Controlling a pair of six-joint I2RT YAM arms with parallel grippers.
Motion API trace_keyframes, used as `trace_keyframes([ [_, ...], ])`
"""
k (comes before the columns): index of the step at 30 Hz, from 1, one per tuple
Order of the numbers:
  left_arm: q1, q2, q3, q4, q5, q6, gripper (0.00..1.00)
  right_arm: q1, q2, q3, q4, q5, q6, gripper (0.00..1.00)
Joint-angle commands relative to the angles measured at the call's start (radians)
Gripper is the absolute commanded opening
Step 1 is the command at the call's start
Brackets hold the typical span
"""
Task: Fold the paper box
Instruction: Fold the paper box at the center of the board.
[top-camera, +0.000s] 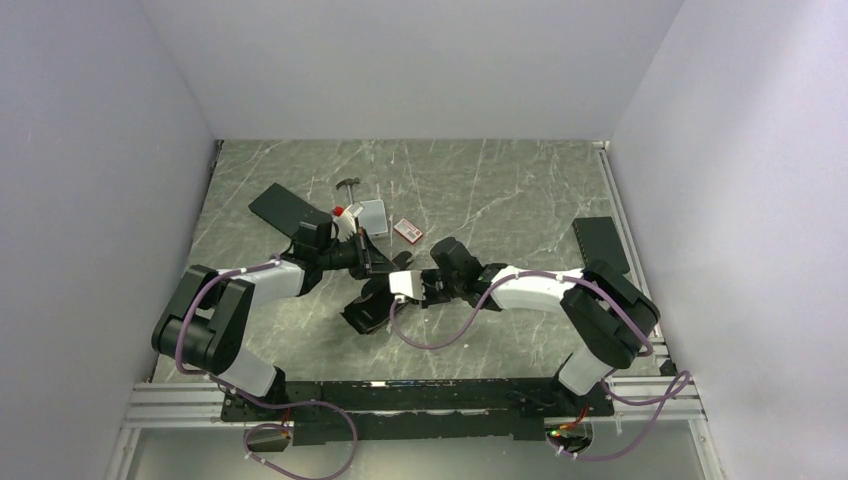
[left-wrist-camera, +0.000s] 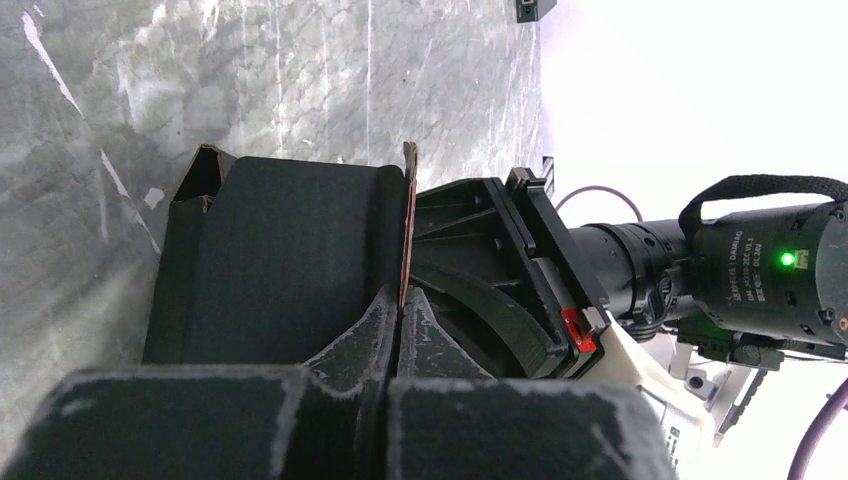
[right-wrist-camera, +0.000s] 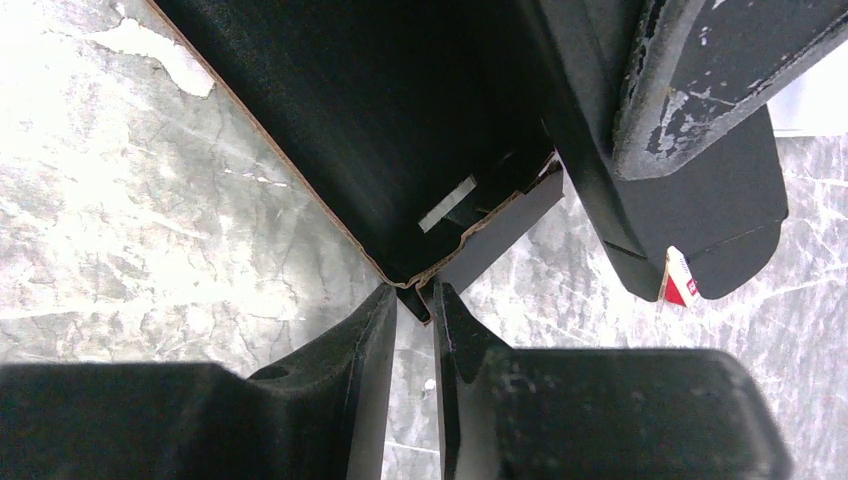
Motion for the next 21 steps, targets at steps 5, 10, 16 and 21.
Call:
trace_keyframes([
  [5,-0.006,-0.019,0.008,-0.067,-0.093,-0.013,0.00,0.033,-0.024,0.013,0.110,-0.004,-0.038,0.21],
  [10,-0.006,-0.048,0.027,-0.138,-0.150,0.011,0.02,0.036,-0.027,0.013,0.117,0.019,-0.060,0.20],
  [16,-0.006,-0.072,0.037,-0.193,-0.189,0.023,0.19,0.038,-0.032,0.011,0.119,0.025,-0.068,0.20],
  [21,-0.006,-0.081,0.047,-0.244,-0.203,0.056,0.30,0.039,-0.034,0.010,0.120,0.026,-0.069,0.17],
])
